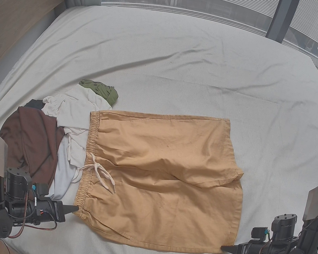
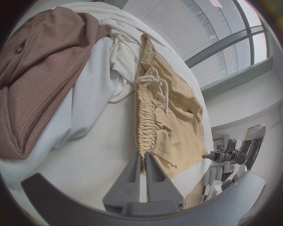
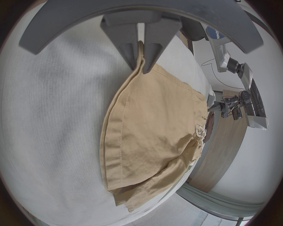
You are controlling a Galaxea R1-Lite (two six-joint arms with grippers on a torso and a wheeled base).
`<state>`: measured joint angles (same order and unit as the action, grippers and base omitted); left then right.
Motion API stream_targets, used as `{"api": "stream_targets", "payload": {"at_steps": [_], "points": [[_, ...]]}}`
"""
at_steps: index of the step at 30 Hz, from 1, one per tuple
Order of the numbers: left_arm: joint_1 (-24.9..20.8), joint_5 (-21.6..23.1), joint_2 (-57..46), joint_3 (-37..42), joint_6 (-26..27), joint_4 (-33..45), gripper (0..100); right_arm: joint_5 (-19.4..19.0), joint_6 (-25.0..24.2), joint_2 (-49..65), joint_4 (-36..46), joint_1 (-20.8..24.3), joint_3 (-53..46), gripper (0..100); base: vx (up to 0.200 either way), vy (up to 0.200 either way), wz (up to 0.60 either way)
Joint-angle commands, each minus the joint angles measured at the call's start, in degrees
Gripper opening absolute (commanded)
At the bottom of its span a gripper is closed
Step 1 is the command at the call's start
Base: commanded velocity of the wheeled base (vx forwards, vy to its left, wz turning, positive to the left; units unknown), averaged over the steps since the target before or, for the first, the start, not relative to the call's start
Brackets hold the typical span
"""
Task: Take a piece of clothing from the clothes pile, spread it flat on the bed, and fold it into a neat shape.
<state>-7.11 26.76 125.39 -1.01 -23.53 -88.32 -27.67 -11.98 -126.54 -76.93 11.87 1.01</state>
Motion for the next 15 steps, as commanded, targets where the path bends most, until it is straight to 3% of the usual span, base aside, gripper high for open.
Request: {"api": "stream_targets", "payload": {"at_steps": [1,6,15], "points": [[0.43,0.14,0.55,1.01,0.68,0.08,0,-0.01,0.21,1.91,1.35,0.17,-1.01,0,0.0,0.0,0.0],[2.27,0.75,0.73,1.01,4.02,2.63,0,-0.01,0.29,2.7,2.4,0.26,-1.01,0,0.0,0.0,0.0],[6.23,5.94,0.2,1.01,9.9,6.93,0,-0.1,1.61,3.05,3.02,0.26,-1.01,0,0.0,0.0,0.0]]}}
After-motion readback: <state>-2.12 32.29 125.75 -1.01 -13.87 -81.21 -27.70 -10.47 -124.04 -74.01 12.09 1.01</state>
